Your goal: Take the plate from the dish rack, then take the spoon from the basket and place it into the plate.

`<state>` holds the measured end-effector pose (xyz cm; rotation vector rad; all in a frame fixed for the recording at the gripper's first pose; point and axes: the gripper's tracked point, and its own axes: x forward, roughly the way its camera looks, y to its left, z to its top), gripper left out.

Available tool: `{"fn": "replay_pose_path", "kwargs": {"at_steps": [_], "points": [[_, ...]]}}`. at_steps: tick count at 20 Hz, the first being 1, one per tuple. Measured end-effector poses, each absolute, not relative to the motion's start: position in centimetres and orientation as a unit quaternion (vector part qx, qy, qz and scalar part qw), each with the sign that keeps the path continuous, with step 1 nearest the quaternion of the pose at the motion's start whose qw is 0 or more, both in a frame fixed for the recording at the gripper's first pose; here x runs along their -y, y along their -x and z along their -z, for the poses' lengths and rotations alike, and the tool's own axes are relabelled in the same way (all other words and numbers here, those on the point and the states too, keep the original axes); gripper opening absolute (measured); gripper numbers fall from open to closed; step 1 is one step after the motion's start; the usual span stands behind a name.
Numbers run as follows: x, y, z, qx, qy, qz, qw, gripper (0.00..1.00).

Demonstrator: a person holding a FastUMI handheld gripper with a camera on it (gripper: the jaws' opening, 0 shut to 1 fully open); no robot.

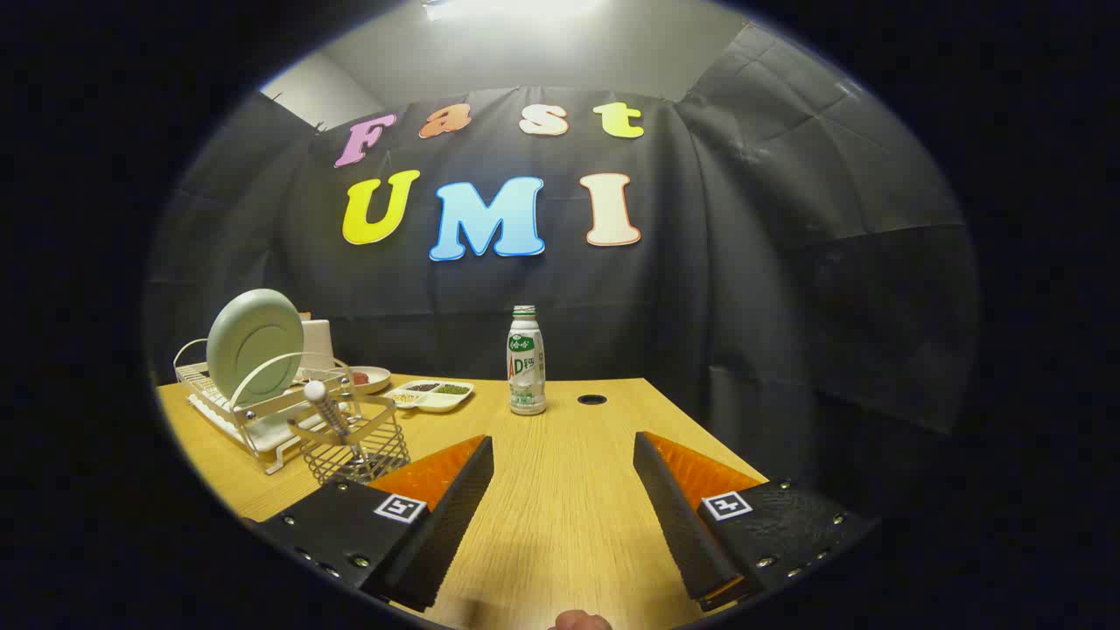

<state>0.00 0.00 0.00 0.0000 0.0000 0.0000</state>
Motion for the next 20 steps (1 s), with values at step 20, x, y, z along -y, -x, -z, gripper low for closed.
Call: {"fn": "replay_pose_path", "kwargs": {"at_steps": [20], "points": [[-7.4, 2.7, -27.4, 0.049, -0.014, 0.015, 0.999, 0.99]]}}
